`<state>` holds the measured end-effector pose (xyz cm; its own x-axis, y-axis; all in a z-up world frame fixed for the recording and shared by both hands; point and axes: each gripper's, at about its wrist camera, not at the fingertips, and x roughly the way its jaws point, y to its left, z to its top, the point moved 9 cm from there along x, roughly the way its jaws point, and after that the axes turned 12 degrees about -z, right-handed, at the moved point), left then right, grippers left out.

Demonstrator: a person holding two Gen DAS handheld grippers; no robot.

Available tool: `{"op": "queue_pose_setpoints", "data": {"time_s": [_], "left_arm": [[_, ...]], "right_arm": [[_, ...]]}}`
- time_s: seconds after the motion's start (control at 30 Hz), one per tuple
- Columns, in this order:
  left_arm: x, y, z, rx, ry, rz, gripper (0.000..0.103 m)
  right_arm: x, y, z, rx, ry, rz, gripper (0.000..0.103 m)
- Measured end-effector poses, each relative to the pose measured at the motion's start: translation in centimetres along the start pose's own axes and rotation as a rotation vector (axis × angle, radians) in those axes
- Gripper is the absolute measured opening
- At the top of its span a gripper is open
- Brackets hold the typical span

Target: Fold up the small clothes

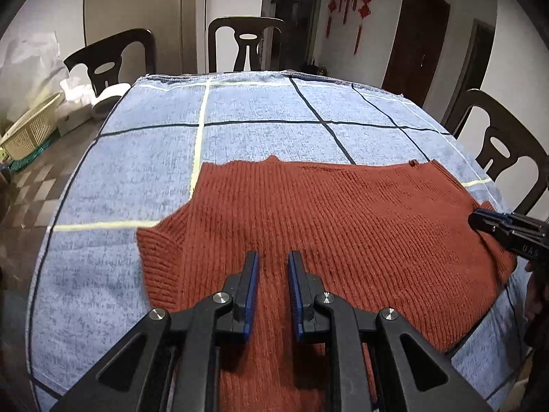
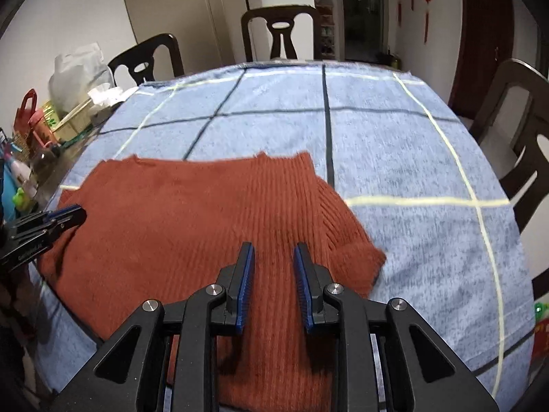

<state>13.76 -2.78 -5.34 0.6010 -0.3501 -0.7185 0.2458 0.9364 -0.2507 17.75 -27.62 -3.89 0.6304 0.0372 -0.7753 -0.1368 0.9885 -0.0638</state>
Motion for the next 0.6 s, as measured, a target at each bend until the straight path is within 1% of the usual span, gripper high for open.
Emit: {"op": "queue_pose_setpoints", "data": {"time_s": [0.1,0.13,0.2,0.33,0.6], "left_arm": [[-0.5,0.1,0.8,0.005,-0.024,0.019,0.02],[-0.5,0.3,1.1,0.004,-0.029,0.03,0.02],[0.0,0.8,1.5,-0.003,-0.027,0.046,0.02],[1.0,1.6,1.2,-0.002,-0.009,0.07,0.02],[1.5,1.9,1.3,0.003,-0.017,0.068,0.02]], "right_arm": [[0.0,0.3,0.7,-0.014,-0.017,-0.005,0.024],[0.4,0.2,0.8,-0.013,-0.011,-0.012,0.024],[1.8,-0.2,0.7,-0.013,0.017,-0.041,0.024],[2.4,-0.3,0.7,-0.011,0.011,-0.039,0.024],[2.7,-0.5,0.7,-0.011,0.007,-0.046,0.024]]}}
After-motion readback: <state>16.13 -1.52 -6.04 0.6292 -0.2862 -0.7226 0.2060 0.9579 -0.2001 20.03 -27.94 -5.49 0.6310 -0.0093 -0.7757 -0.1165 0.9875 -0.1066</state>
